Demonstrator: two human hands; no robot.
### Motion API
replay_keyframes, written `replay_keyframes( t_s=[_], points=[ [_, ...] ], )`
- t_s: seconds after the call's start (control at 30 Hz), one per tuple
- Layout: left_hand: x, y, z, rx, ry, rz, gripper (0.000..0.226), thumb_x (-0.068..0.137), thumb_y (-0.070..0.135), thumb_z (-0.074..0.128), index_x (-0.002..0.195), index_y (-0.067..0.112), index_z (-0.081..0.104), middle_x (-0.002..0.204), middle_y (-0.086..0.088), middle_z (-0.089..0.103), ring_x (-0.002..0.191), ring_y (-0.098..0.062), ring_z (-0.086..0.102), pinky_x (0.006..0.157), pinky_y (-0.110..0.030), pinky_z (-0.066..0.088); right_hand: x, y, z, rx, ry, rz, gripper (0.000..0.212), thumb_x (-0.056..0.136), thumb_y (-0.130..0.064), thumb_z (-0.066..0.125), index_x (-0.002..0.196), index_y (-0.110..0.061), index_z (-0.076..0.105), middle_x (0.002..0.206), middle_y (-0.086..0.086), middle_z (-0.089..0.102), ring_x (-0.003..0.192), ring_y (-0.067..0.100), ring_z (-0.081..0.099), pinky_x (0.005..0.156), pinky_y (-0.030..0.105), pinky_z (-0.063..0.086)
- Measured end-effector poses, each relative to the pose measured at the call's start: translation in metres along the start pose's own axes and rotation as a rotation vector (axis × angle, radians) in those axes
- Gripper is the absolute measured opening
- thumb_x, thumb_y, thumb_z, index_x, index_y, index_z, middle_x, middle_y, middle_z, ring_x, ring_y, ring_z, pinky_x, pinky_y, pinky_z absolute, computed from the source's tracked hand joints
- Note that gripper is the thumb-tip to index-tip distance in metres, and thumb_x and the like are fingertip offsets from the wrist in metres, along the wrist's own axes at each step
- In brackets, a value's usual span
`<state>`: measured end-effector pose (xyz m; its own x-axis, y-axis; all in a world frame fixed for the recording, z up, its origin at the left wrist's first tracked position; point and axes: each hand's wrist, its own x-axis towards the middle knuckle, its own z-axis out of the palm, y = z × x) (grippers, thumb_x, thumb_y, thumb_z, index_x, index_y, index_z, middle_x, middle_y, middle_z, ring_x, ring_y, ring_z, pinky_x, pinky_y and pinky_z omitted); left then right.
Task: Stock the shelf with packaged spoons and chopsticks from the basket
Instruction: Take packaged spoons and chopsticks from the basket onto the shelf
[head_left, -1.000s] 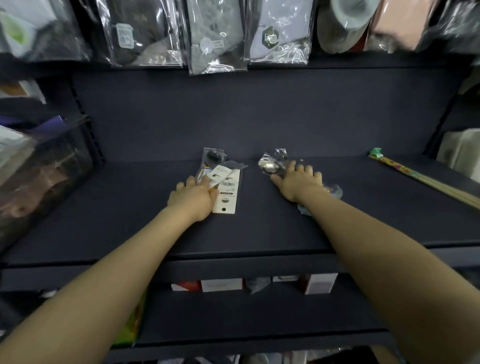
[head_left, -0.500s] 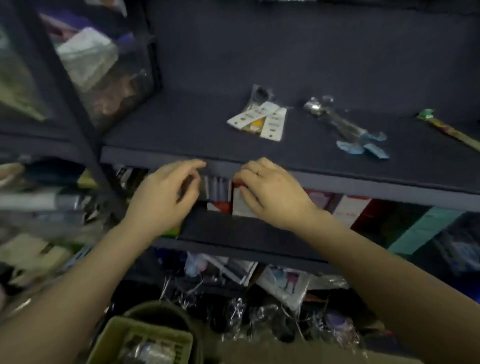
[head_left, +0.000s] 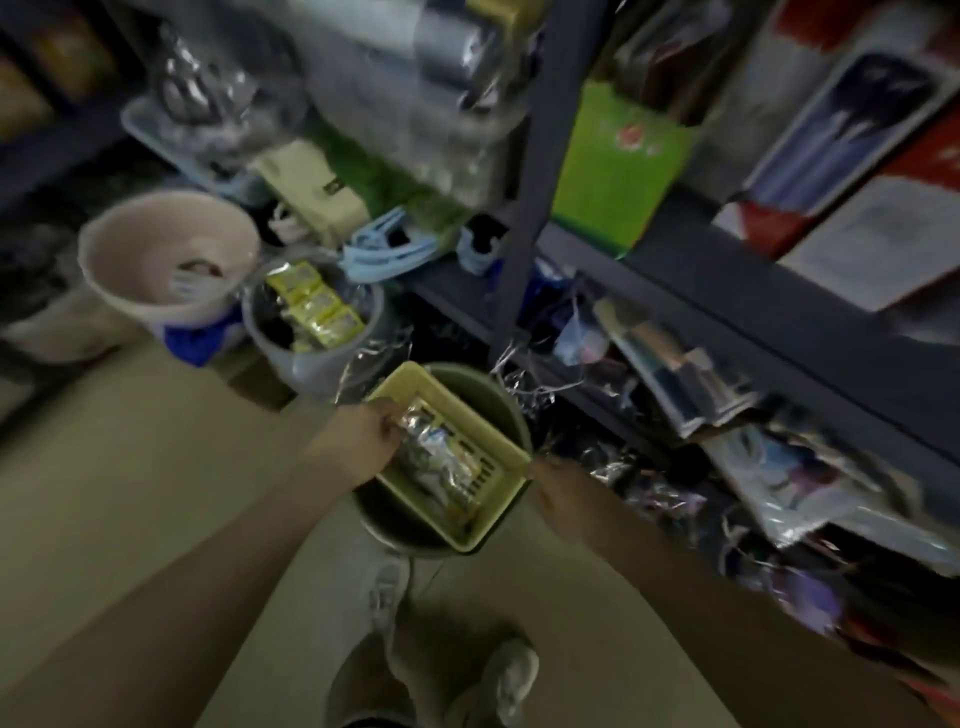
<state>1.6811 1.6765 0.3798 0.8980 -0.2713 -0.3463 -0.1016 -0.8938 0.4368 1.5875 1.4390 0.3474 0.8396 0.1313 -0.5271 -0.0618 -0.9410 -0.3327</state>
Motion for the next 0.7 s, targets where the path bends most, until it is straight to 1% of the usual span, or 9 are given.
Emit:
replay_keyframes(
  t_s=[0.1, 0.17, 0.2, 0.3, 0.4, 0.43, 0.5, 0.6, 0.7],
  points=[
    [0.029, -0.051, 0.047, -0.001, -0.007, -0.066, 0.034, 0.085, 0.025, 0.042, 0.107, 0.010, 0.063, 0.100, -0.020, 0.068, 0.089, -0.037, 0.063, 0.079, -0.034, 0.049, 0.067, -0.002, 0.071, 0.088, -0.095, 0.087, 0.030, 0.095, -0.021, 0.041, 0.122, -0.009, 0.048, 0.124, 0.013, 0.052, 0.118, 0.030, 0.049, 0.091, 0.034, 0.043],
    [0.051, -0.085, 0.077, -0.005, 0.000, -0.026, 0.049, 0.078, 0.035, 0.031, 0.105, 0.011, 0.064, 0.099, -0.019, 0.069, 0.083, -0.036, 0.064, 0.077, -0.036, 0.052, 0.114, -0.004, 0.116, 0.141, -0.113, 0.146, 0.036, 0.096, -0.025, 0.043, 0.127, -0.008, 0.043, 0.130, 0.012, 0.049, 0.122, 0.028, 0.047, 0.090, 0.031, 0.040],
    [0.062, -0.100, 0.090, 0.017, -0.011, -0.002, 0.048, 0.079, 0.035, 0.032, 0.107, 0.012, 0.063, 0.102, -0.017, 0.068, 0.084, -0.035, 0.064, 0.077, -0.036, 0.053, 0.139, -0.005, 0.139, 0.164, -0.096, 0.174, 0.042, 0.095, -0.030, 0.045, 0.132, -0.010, 0.039, 0.135, 0.011, 0.047, 0.125, 0.027, 0.045, 0.091, 0.030, 0.039],
    [0.090, -0.139, 0.121, 0.001, -0.001, 0.079, 0.043, 0.084, 0.028, 0.035, 0.117, 0.016, 0.061, 0.114, -0.010, 0.063, 0.091, -0.030, 0.063, 0.079, -0.027, 0.048, 0.204, -0.011, 0.197, 0.198, -0.043, 0.283, 0.067, 0.093, -0.048, 0.043, 0.147, -0.016, 0.021, 0.152, 0.010, 0.029, 0.139, 0.027, 0.029, 0.110, 0.037, 0.028],
    [0.102, -0.160, 0.136, -0.106, 0.089, 0.171, 0.047, 0.076, 0.028, 0.035, 0.108, 0.013, 0.065, 0.114, -0.005, 0.059, 0.085, -0.017, 0.059, 0.068, -0.015, 0.037, 0.250, -0.018, 0.229, 0.142, 0.009, 0.298, 0.095, 0.081, -0.064, 0.050, 0.150, -0.013, 0.009, 0.158, 0.010, 0.012, 0.145, 0.028, 0.014, 0.116, 0.044, 0.017],
    [0.105, -0.165, 0.138, -0.146, 0.091, 0.199, 0.046, 0.075, 0.028, 0.034, 0.104, 0.011, 0.065, 0.112, -0.003, 0.058, 0.081, -0.009, 0.054, 0.064, -0.011, 0.034, 0.263, -0.018, 0.238, 0.126, 0.008, 0.288, 0.104, 0.076, -0.065, 0.055, 0.150, -0.012, 0.005, 0.158, 0.010, 0.009, 0.145, 0.028, 0.011, 0.118, 0.046, 0.014],
    [0.111, -0.173, 0.140, -0.223, 0.067, 0.241, 0.043, 0.075, 0.026, 0.036, 0.101, 0.008, 0.065, 0.105, 0.001, 0.056, 0.077, 0.001, 0.046, 0.064, -0.003, 0.035, 0.281, -0.016, 0.247, 0.085, -0.017, 0.306, 0.116, 0.069, -0.066, 0.062, 0.149, -0.011, -0.001, 0.158, 0.010, 0.006, 0.145, 0.029, 0.009, 0.118, 0.047, 0.011],
    [0.118, -0.178, 0.142, -0.244, 0.035, 0.296, 0.044, 0.075, 0.025, 0.035, 0.100, 0.006, 0.066, 0.099, 0.002, 0.055, 0.079, 0.004, 0.043, 0.070, 0.008, 0.031, 0.287, -0.011, 0.256, 0.058, -0.009, 0.354, 0.118, 0.066, -0.068, 0.064, 0.148, -0.010, 0.003, 0.154, 0.014, 0.016, 0.141, 0.032, 0.019, 0.115, 0.045, 0.021],
    [0.122, -0.181, 0.146, -0.255, 0.031, 0.280, 0.042, 0.077, 0.025, 0.035, 0.100, 0.008, 0.066, 0.097, 0.002, 0.057, 0.078, -0.004, 0.049, 0.067, 0.002, 0.034, 0.286, -0.012, 0.256, 0.126, -0.070, 0.392, 0.109, 0.071, -0.063, 0.063, 0.148, -0.009, 0.007, 0.154, 0.016, 0.018, 0.140, 0.034, 0.019, 0.112, 0.043, 0.024]
  ],
)
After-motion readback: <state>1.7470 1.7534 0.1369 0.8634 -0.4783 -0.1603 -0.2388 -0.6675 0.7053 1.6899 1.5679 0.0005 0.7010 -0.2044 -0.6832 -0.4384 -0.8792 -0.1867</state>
